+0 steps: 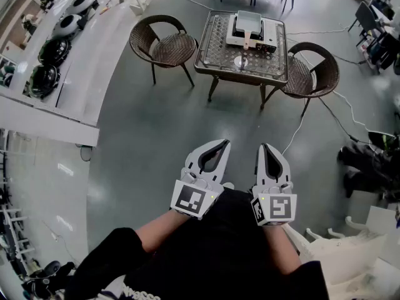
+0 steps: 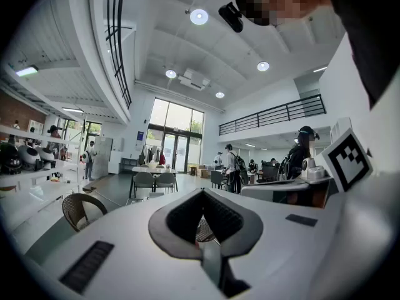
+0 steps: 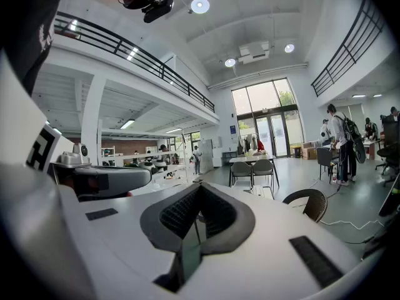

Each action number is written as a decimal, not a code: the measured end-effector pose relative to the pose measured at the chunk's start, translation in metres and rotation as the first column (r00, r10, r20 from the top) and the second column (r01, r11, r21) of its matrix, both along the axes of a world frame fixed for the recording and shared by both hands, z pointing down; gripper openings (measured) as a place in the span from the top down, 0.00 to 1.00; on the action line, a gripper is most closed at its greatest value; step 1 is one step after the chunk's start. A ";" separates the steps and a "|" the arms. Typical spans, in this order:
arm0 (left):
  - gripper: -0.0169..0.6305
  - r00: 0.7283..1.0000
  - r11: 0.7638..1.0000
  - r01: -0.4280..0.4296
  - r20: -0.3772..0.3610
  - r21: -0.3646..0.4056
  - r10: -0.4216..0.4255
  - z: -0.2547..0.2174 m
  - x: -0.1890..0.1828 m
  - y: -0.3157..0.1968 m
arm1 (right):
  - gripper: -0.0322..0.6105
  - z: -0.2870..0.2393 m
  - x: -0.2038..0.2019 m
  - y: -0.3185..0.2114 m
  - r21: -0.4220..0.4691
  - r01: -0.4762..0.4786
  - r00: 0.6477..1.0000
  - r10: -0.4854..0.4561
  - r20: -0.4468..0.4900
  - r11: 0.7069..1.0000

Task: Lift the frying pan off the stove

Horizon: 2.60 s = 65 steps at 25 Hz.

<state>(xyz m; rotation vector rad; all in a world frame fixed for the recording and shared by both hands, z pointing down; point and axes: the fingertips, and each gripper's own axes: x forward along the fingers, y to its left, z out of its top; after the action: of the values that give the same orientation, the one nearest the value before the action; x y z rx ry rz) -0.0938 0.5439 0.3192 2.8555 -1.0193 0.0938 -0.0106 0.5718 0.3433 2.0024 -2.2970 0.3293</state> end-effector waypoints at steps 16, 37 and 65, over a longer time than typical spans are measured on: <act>0.96 1.000 0.996 -0.011 -0.005 -0.090 0.010 0.039 0.019 -0.080 | 0.90 0.037 0.009 -0.074 -0.041 0.057 0.996 -0.053 0.073 0.998; 0.96 0.995 0.986 -0.080 -0.063 -0.150 0.071 0.060 -0.007 -0.393 | 0.90 0.079 0.043 -0.354 -0.237 -0.147 0.988 0.154 0.012 0.960; 0.96 0.997 0.981 -0.074 -0.027 -0.179 0.070 0.085 0.003 -0.531 | 0.90 0.116 0.108 -0.510 -0.235 -0.271 0.960 0.279 0.000 0.933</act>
<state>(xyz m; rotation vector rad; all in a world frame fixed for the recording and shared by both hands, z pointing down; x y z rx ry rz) -0.0907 0.0130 0.4045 2.7226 -0.8567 0.1543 0.0973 0.0614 0.4595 2.2053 -1.8854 0.6247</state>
